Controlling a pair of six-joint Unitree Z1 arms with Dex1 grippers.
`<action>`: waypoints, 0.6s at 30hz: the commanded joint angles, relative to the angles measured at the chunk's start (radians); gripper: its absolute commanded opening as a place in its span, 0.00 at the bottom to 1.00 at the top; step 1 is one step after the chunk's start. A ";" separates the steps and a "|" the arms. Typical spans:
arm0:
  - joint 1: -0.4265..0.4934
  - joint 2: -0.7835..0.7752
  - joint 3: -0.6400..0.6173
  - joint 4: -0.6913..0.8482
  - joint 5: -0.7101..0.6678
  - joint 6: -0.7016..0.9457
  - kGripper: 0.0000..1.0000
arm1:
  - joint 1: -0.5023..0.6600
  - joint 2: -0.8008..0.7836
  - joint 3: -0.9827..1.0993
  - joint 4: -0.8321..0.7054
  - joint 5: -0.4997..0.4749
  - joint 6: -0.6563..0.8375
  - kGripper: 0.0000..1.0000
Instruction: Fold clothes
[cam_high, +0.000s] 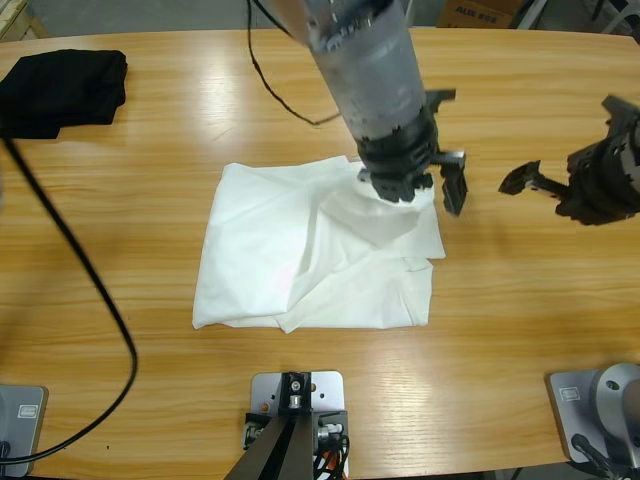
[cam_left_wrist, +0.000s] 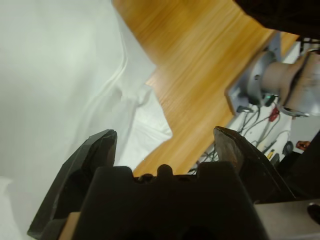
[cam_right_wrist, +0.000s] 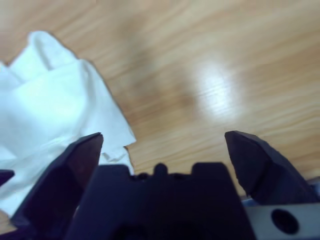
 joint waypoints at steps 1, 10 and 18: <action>0.105 -0.179 -0.570 0.312 0.138 0.195 0.75 | 0.013 -0.032 -0.143 0.045 0.008 -0.135 0.51; 0.274 -0.449 0.178 0.304 0.232 0.386 0.70 | 0.014 0.114 -0.171 -0.137 0.207 -0.273 0.00; 0.343 -0.529 0.740 -0.051 0.231 0.378 0.60 | -0.011 0.348 -0.320 -0.241 0.287 -0.346 0.00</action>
